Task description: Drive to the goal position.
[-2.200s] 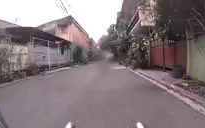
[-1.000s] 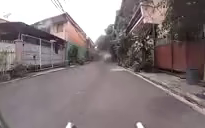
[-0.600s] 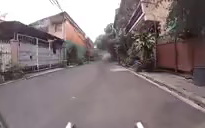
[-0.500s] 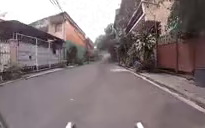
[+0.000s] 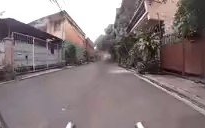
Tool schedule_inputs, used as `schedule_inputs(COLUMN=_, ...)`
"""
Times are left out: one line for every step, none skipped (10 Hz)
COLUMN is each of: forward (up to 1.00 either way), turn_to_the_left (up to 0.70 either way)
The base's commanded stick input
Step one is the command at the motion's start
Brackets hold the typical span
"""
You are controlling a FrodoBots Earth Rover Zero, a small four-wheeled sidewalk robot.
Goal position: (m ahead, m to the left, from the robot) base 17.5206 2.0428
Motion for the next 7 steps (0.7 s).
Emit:
schedule_inputs(forward=0.7, turn_to_the_left=0.0)
schedule_inputs(forward=0.7, turn_to_the_left=-0.03)
schedule_inputs(forward=0.7, turn_to_the_left=-0.09)
schedule_inputs(forward=0.7, turn_to_the_left=-0.06)
schedule_inputs(forward=0.7, turn_to_the_left=-0.03)
schedule_inputs(forward=0.7, turn_to_the_left=-0.01)
schedule_inputs(forward=0.7, turn_to_the_left=0.0)
